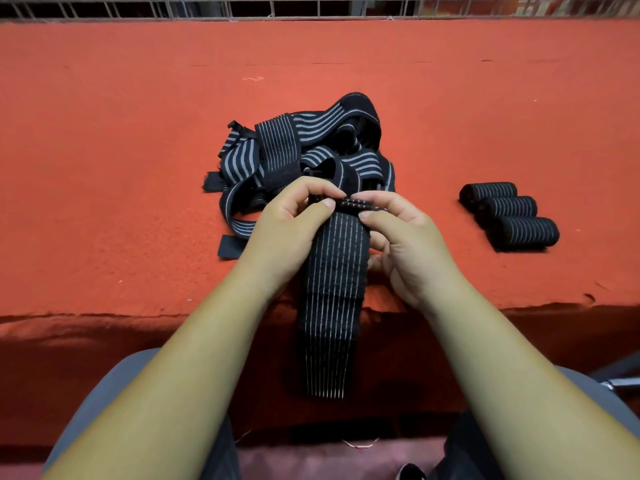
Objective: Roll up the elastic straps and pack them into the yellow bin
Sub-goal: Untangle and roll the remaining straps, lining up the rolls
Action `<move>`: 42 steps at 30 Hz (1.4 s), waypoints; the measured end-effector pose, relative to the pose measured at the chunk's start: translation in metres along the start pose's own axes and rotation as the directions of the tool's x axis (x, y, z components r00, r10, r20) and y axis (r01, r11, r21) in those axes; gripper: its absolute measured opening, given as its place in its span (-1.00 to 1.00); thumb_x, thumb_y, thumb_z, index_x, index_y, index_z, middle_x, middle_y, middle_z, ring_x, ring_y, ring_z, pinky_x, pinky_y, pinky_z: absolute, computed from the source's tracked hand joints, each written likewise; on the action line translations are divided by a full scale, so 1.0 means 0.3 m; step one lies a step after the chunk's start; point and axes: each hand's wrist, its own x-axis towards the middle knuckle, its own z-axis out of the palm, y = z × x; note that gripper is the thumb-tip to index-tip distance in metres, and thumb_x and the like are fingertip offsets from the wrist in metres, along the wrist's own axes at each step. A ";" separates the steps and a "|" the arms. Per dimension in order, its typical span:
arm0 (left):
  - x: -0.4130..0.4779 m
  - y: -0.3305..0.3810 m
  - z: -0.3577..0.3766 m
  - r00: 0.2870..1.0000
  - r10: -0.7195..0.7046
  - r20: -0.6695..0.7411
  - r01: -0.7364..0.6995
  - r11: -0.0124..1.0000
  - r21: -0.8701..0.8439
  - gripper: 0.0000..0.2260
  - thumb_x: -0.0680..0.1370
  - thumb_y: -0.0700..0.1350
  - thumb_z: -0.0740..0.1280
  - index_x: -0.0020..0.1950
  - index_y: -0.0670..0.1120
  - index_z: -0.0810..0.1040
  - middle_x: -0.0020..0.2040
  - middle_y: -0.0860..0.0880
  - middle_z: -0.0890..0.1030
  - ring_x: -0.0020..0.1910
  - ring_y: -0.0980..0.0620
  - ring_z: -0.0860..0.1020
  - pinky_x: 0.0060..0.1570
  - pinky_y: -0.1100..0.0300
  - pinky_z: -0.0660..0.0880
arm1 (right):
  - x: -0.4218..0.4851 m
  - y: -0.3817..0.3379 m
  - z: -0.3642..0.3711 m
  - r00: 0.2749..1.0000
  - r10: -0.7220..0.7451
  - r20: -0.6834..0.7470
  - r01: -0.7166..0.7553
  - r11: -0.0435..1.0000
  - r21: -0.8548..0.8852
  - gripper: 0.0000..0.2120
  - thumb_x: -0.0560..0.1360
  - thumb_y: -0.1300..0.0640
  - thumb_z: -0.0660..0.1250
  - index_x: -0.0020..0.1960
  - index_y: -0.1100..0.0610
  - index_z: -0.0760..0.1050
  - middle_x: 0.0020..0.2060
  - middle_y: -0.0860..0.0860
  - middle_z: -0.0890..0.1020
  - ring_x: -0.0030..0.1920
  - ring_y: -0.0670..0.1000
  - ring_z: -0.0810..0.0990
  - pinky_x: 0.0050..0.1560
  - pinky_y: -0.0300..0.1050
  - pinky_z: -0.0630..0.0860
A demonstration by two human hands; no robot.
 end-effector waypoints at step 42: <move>0.025 -0.037 0.005 0.986 0.039 -0.163 -0.036 0.999 0.023 -0.88 0.64 -0.27 0.45 0.12 -0.12 0.75 -0.12 0.05 0.77 -0.12 0.20 0.69 -0.06 0.33 0.57 | 0.013 0.040 -0.017 0.968 -0.244 -0.063 0.192 0.876 -0.442 -0.76 0.77 0.05 0.26 0.25 -0.02 0.70 0.09 -0.11 0.78 0.16 -0.06 0.73 0.30 0.07 0.62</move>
